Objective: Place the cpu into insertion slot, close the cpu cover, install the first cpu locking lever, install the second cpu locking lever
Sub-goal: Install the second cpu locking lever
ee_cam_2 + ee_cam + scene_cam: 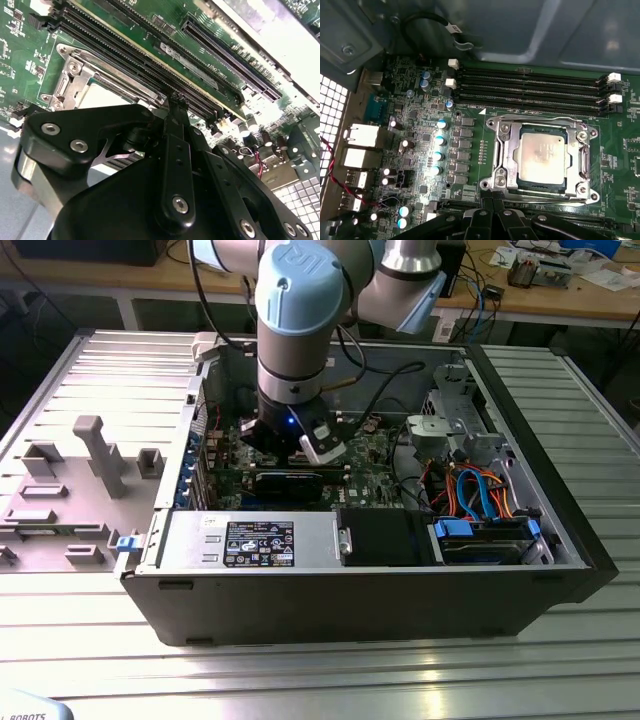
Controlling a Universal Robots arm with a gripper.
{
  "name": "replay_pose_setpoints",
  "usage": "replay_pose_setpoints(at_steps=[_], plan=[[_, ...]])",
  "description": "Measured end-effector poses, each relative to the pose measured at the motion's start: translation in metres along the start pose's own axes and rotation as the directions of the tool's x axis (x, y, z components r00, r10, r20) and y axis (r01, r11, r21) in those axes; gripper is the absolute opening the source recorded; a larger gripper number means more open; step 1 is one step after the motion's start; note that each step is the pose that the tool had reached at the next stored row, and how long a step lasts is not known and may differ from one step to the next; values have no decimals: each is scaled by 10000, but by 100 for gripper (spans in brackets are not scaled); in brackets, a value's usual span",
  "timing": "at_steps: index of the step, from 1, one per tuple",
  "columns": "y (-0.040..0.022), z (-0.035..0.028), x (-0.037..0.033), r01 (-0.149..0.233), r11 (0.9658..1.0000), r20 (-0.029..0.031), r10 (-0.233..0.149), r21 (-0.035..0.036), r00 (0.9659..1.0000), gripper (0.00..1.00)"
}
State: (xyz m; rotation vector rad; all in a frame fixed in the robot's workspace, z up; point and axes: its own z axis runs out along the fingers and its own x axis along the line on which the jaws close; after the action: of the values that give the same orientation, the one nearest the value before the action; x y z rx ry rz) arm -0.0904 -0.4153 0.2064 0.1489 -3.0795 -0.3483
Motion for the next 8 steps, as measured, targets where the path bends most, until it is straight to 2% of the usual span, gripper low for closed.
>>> replay_pose_setpoints(at_steps=[3,6,7,8], plan=[[1,3,13,-12,10000,8,12,-69,10000,11],[-1,12,14,-8,9997,23,8,-230,10000,11],[-3,23,15,-2,9994,34,3,-337,10000,11],[-5,30,16,0,9994,36,2,-355,10000,11]])
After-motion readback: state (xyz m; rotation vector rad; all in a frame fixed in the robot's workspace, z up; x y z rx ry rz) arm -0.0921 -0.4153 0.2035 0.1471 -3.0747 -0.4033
